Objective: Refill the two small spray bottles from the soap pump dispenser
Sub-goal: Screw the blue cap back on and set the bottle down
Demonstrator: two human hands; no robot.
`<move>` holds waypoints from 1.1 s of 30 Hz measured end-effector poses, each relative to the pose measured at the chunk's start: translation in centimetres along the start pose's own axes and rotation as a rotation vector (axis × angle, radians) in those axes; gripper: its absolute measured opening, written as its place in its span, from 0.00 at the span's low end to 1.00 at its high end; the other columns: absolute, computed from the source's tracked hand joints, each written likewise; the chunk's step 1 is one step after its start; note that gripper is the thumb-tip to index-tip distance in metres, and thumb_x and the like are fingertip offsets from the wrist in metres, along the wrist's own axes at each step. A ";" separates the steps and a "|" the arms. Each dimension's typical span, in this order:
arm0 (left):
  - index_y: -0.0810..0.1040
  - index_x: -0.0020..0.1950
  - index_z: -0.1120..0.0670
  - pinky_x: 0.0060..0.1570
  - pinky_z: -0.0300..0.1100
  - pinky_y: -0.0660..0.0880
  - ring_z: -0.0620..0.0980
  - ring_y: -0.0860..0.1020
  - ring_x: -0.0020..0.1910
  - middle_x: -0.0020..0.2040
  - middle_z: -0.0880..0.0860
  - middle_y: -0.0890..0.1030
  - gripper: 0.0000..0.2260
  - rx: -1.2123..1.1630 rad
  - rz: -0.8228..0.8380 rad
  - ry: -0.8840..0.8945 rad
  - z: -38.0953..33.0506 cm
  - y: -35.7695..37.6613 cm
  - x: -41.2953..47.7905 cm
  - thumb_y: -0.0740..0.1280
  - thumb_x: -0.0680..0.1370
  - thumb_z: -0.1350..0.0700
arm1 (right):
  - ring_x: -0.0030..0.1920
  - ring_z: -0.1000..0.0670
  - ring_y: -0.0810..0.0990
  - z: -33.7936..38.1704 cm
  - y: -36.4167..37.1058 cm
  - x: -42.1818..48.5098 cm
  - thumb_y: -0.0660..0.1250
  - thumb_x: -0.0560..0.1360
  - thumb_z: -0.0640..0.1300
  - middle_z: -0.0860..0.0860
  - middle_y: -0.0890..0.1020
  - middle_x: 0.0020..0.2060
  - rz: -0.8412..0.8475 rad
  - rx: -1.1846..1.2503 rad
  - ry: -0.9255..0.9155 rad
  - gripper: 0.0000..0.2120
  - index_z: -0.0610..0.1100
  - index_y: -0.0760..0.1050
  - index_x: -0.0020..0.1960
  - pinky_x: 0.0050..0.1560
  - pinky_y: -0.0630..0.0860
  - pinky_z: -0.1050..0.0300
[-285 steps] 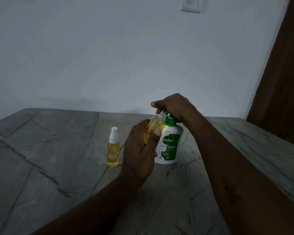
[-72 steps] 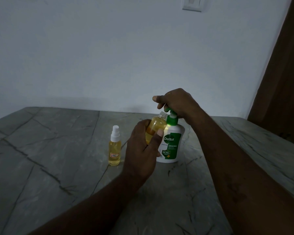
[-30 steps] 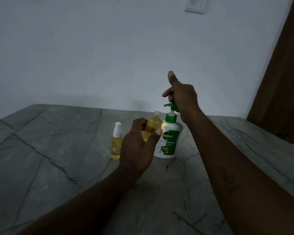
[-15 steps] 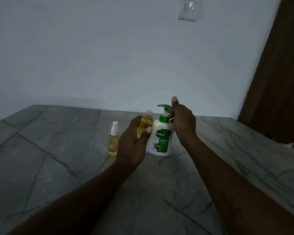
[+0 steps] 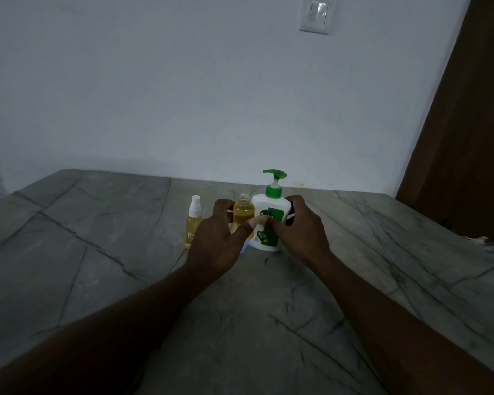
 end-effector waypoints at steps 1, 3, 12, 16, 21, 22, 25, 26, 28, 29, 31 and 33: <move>0.72 0.66 0.53 0.46 0.36 0.75 0.44 0.79 0.51 0.54 0.45 0.80 0.20 -0.002 0.000 -0.013 0.1 -0.3 -0.2 0.69 0.79 0.45 | 0.50 0.52 0.80 -0.3 0.3 -0.2 0.77 0.73 0.55 0.54 0.80 0.55 0.029 0.001 0.009 0.27 0.48 0.71 0.67 0.49 0.81 0.54; 0.73 0.64 0.52 0.52 0.44 0.78 0.46 0.80 0.55 0.56 0.48 0.82 0.18 -0.022 0.000 -0.028 0.4 -1.0 -0.5 0.71 0.78 0.47 | 0.52 0.50 0.80 -0.5 0.7 -0.4 0.77 0.73 0.50 0.50 0.82 0.59 0.049 0.027 0.017 0.29 0.48 0.69 0.69 0.49 0.80 0.54; 0.70 0.61 0.46 0.39 0.51 0.83 0.52 0.83 0.50 0.61 0.52 0.81 0.16 -0.002 0.092 -0.104 1.7 -3.0 -1.9 0.71 0.78 0.46 | 0.58 0.47 0.81 -1.5 1.7 -0.7 0.79 0.71 0.54 0.49 0.80 0.64 0.035 0.045 0.046 0.36 0.49 0.66 0.72 0.53 0.79 0.52; 0.70 0.63 0.49 0.41 0.46 0.81 0.52 0.82 0.53 0.61 0.53 0.81 0.18 -0.017 0.116 -0.135 2.2 -2.9 -1.7 0.71 0.78 0.46 | 0.48 0.49 0.81 -1.4 0.3 -1.0 0.76 0.69 0.64 0.52 0.78 0.53 -0.197 -0.079 0.053 0.36 0.50 0.66 0.70 0.44 0.80 0.51; 0.68 0.60 0.48 0.49 0.43 0.72 0.48 0.77 0.53 0.56 0.49 0.78 0.17 0.037 0.180 -0.172 3.0 -2.6 -1.4 0.71 0.77 0.46 | 0.37 0.52 0.77 0.9 -1.5 -2.0 0.75 0.73 0.54 0.55 0.77 0.41 -0.374 -0.068 -0.159 0.17 0.51 0.70 0.54 0.35 0.73 0.56; 0.68 0.60 0.48 0.49 0.43 0.72 0.49 0.77 0.52 0.56 0.50 0.79 0.17 0.061 0.187 -0.167 3.1 -2.6 -1.4 0.72 0.77 0.46 | 0.36 0.53 0.77 1.5 -1.3 -2.2 0.75 0.74 0.52 0.55 0.77 0.40 -0.340 -0.060 -0.222 0.14 0.51 0.72 0.52 0.36 0.74 0.56; 0.69 0.64 0.51 0.50 0.44 0.74 0.51 0.79 0.55 0.60 0.54 0.80 0.20 0.122 0.212 -0.158 3.2 -2.5 -1.4 0.72 0.77 0.45 | 0.38 0.54 0.78 2.9 0.5 -2.9 0.75 0.75 0.49 0.53 0.81 0.41 -0.142 -0.148 -0.396 0.09 0.49 0.77 0.51 0.39 0.77 0.58; 0.69 0.65 0.51 0.51 0.45 0.74 0.52 0.79 0.55 0.61 0.54 0.80 0.21 0.138 0.221 -0.157 3.2 -2.4 -1.4 0.72 0.77 0.45 | 0.40 0.54 0.79 3.0 1.3 -3.1 0.74 0.75 0.49 0.53 0.82 0.43 -0.054 -0.193 -0.427 0.09 0.50 0.77 0.53 0.41 0.79 0.56; 0.70 0.65 0.51 0.50 0.44 0.74 0.51 0.80 0.54 0.60 0.54 0.81 0.22 0.156 0.230 -0.149 3.2 -2.2 -1.4 0.72 0.77 0.45 | 0.44 0.53 0.81 2.7 3.0 -3.5 0.72 0.76 0.55 0.53 0.84 0.46 0.115 -0.280 -0.425 0.14 0.53 0.77 0.58 0.47 0.82 0.52; 0.70 0.64 0.51 0.49 0.43 0.74 0.50 0.79 0.52 0.59 0.53 0.81 0.21 0.159 0.229 -0.143 3.2 -2.2 -1.4 0.72 0.77 0.45 | 0.47 0.51 0.82 2.5 3.6 -3.6 0.69 0.76 0.60 0.53 0.84 0.49 0.178 -0.314 -0.408 0.18 0.54 0.76 0.63 0.50 0.82 0.51; 0.70 0.63 0.51 0.47 0.42 0.73 0.49 0.79 0.49 0.55 0.53 0.82 0.20 0.170 0.218 -0.128 3.2 -2.3 -1.4 0.72 0.77 0.45 | 0.56 0.48 0.81 2.4 4.3 -4.0 0.64 0.75 0.65 0.51 0.83 0.58 0.266 -0.360 -0.389 0.26 0.54 0.73 0.70 0.57 0.80 0.48; 0.70 0.63 0.51 0.48 0.43 0.74 0.50 0.80 0.49 0.55 0.53 0.82 0.20 0.198 0.216 -0.105 3.2 -2.4 -1.4 0.71 0.77 0.45 | 0.57 0.46 0.81 2.5 4.7 -4.3 0.60 0.76 0.65 0.51 0.82 0.60 0.302 -0.401 -0.414 0.27 0.54 0.73 0.71 0.57 0.80 0.46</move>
Point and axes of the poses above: each hand's wrist, its own x-axis towards the middle knuckle, its own y-axis out of the palm, z = x × y, the point moved 5 cm from there along x, towards the middle knuckle
